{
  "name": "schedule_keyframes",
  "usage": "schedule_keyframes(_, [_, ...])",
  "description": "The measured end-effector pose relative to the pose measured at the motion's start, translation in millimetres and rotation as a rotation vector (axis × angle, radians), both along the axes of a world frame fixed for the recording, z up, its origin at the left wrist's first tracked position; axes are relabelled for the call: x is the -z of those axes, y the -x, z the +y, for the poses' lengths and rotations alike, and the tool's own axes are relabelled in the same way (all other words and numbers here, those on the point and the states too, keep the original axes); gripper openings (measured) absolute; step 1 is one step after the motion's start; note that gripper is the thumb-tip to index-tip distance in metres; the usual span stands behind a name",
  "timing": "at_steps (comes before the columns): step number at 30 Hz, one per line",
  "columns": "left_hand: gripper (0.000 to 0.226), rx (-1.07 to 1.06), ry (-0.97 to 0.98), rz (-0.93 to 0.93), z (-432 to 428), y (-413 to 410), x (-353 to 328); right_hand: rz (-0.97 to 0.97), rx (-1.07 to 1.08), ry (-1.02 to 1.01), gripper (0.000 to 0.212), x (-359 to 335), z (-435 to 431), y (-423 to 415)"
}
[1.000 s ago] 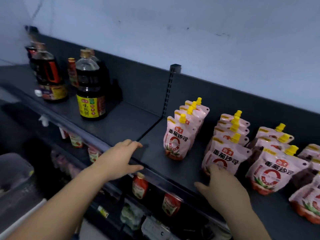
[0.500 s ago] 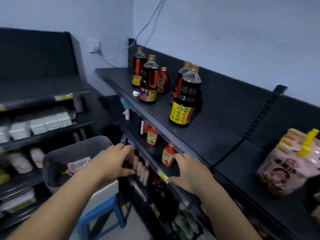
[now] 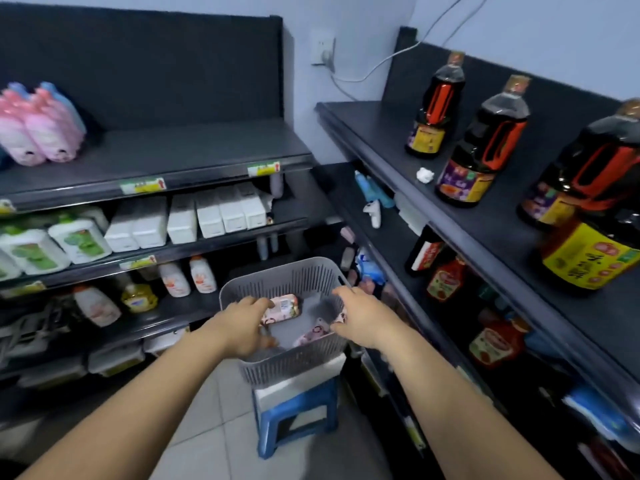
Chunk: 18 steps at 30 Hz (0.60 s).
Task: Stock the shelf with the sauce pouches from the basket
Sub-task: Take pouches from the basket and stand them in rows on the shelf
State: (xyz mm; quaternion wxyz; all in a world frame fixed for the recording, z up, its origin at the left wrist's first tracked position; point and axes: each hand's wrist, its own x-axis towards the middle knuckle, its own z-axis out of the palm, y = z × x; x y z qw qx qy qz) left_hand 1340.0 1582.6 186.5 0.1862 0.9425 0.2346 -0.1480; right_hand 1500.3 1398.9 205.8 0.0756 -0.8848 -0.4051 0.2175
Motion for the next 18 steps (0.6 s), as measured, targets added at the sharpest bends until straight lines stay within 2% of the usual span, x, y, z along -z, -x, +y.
schedule_keyframes(12, [0.071,-0.16,0.126,0.101,66.3,-76.6,74.9,0.151,-0.066,0.108,0.061,102.4,109.1,-95.5])
schedule_keyframes(18, [0.069,-0.304,0.332,0.191,80.8,-99.1,124.7,0.27,-0.128,0.227,0.049,157.4,128.4,-107.8])
